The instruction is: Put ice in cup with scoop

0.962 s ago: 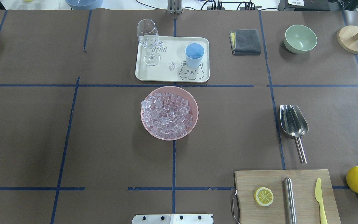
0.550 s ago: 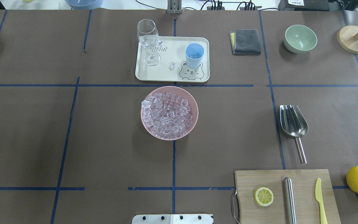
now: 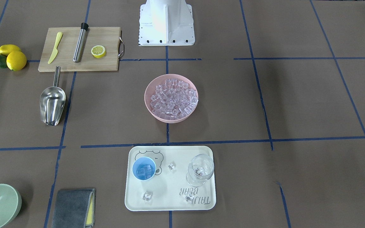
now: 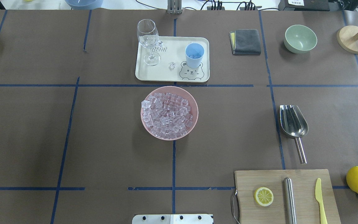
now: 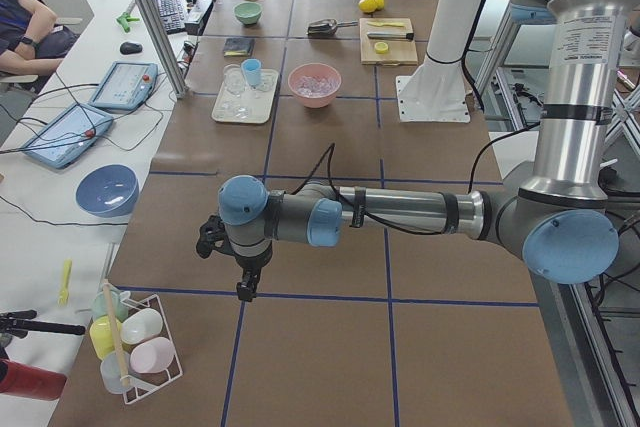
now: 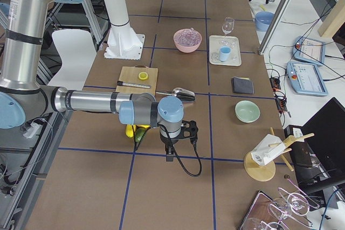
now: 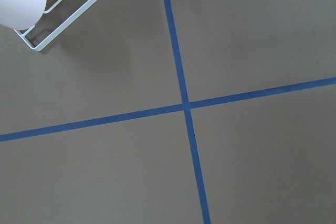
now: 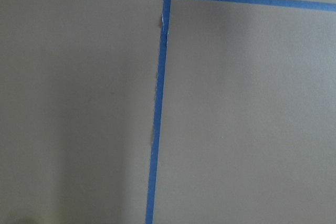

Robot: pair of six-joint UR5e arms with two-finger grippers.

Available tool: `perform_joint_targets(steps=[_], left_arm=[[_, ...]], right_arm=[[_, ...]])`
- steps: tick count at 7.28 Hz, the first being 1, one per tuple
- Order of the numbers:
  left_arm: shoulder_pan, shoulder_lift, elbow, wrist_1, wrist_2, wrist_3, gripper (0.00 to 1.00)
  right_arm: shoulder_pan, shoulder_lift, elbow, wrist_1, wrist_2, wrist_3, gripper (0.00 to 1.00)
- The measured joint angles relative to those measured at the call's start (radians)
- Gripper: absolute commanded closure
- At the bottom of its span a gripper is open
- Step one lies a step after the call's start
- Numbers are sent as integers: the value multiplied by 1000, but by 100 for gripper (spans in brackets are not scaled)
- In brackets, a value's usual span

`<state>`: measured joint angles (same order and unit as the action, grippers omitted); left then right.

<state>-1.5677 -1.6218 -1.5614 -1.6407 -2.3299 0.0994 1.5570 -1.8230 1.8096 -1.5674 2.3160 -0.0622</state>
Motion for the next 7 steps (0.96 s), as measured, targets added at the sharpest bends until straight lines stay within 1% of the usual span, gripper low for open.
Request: perform_joint_targets(steps=[7], left_arm=[[1, 32, -26, 1, 15, 0, 0]], right_arm=[[-1, 2, 1, 2, 1, 2, 0]])
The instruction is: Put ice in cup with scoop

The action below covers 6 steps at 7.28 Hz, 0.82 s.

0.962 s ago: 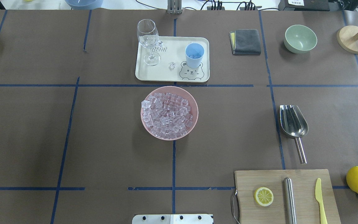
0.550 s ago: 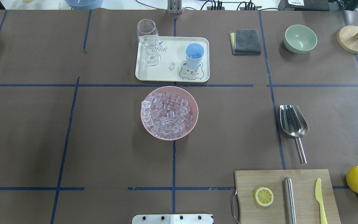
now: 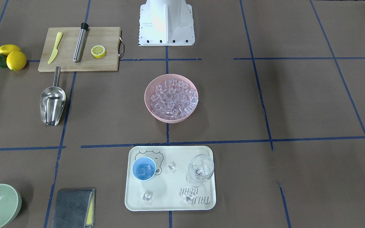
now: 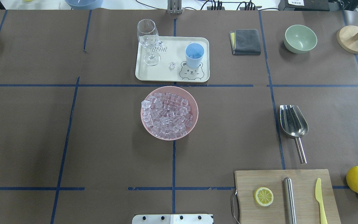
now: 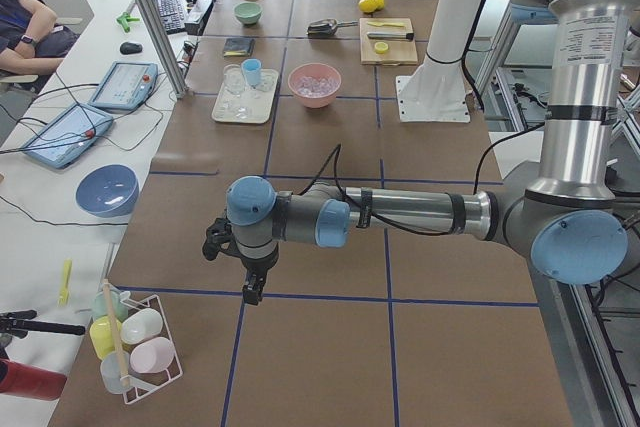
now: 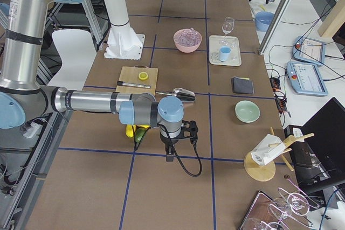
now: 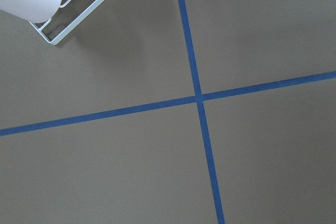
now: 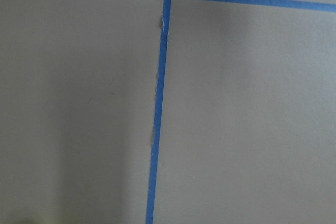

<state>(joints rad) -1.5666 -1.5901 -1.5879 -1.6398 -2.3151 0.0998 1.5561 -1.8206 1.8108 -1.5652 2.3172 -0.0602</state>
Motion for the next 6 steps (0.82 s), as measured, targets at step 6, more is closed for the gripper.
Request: perform_joint_targets(steps=[6], left_arm=[[1, 17, -4, -1, -3, 1, 0]], right_arm=[[0, 1, 2, -1, 5, 0, 0]])
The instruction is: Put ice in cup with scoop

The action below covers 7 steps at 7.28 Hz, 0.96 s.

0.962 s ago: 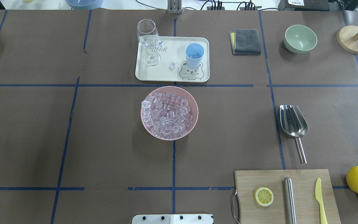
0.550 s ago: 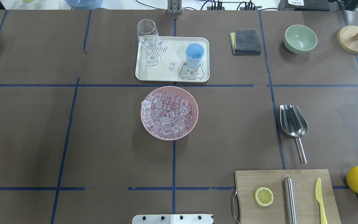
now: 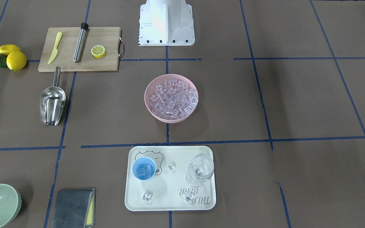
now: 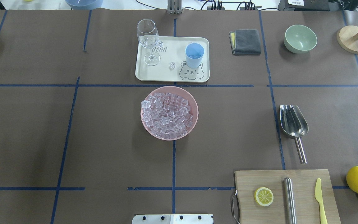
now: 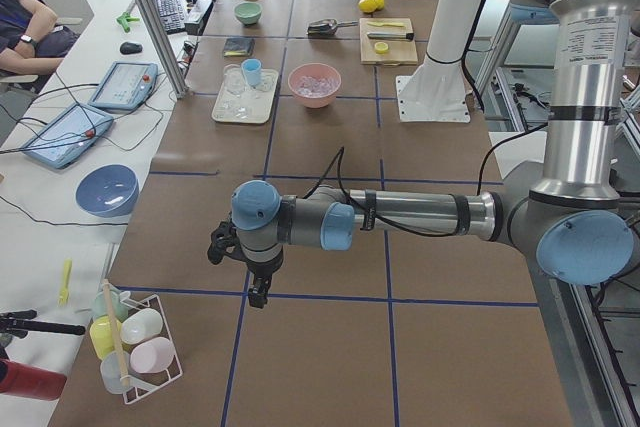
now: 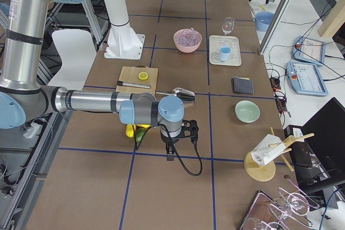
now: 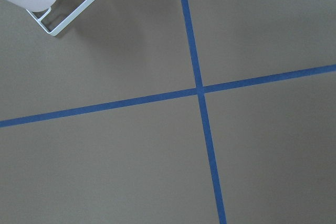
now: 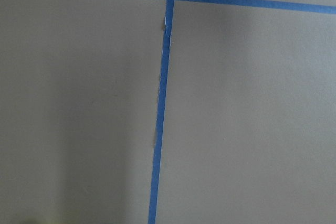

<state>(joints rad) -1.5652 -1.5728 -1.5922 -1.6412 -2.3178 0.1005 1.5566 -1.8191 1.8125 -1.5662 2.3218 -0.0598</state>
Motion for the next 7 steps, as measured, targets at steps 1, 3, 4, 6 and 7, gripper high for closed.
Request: perform_joint_targets(steps=[1, 3, 4, 6, 7], left_arm=[[0, 0, -1, 0, -2, 0, 0], [1, 0, -2, 0, -8, 1, 0], [1, 1, -3, 0, -9, 1, 0], [1, 0, -4, 0, -12, 1, 0], [1, 0, -5, 0, -12, 1, 0]], right_arm=[[0, 0, 0, 0, 0, 0, 0], [-1, 0, 0, 0, -1, 1, 0], [-1, 0, -1, 0, -2, 1, 0], [-1, 0, -1, 0, -1, 1, 0], [-1, 0, -2, 0, -1, 1, 0]])
